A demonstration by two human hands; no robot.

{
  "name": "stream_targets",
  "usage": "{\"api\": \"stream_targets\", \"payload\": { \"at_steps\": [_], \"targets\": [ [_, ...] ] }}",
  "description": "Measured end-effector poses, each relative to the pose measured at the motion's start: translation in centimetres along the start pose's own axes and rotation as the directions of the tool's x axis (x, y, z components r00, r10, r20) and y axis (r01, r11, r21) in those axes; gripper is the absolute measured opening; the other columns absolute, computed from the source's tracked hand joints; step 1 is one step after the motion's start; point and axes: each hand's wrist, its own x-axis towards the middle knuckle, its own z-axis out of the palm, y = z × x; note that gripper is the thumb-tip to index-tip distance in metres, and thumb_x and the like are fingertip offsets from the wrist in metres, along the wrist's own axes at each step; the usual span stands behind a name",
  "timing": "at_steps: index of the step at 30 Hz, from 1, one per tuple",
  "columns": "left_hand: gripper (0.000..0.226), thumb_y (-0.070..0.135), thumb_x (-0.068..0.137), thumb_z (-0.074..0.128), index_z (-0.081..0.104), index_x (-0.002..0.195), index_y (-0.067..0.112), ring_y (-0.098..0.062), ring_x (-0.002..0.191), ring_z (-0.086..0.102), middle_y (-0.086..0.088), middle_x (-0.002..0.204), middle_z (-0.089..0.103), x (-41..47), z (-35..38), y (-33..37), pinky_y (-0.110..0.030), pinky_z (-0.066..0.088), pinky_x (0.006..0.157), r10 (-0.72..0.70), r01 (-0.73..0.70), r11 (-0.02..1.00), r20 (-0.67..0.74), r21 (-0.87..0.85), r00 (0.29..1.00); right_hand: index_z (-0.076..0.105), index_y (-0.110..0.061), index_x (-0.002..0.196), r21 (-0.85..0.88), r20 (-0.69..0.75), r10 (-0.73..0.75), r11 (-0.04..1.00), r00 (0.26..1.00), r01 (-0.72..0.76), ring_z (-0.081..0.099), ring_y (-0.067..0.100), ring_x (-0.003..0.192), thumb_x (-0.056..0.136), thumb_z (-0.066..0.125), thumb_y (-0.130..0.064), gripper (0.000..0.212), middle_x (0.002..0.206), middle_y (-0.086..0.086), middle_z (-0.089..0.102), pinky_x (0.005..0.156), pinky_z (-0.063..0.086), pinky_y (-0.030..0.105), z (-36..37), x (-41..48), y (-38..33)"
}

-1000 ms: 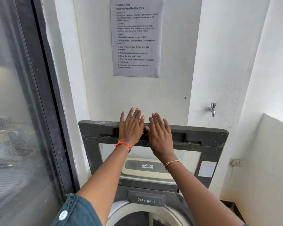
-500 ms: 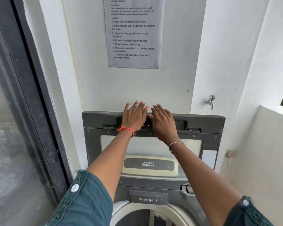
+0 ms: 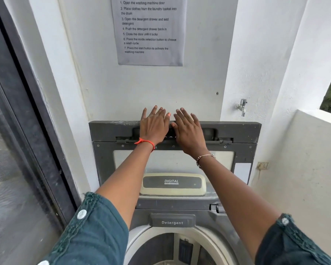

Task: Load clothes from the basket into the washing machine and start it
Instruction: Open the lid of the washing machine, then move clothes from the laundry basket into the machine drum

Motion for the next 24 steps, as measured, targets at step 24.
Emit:
{"api": "stream_targets", "payload": {
  "at_steps": [24],
  "targets": [
    [0.071, 0.045, 0.086, 0.010, -0.001, 0.147, 0.011, -0.015, 0.143, -0.010, 0.001, 0.155, -0.007, -15.0, 3.4, 5.3, -0.045, -0.014, 0.112, 0.174, -0.161, 0.962, 0.040, -0.219, 0.984, 0.004, -0.013, 0.145, -0.019, 0.483, 0.141, 0.988, 0.864, -0.150, -0.004, 0.012, 0.142, 0.099, 0.027, -0.029, 0.054, 0.155, 0.000, -0.001, 0.116, 0.001, 0.035, -8.1, -17.4, 4.1]
  ]
}}
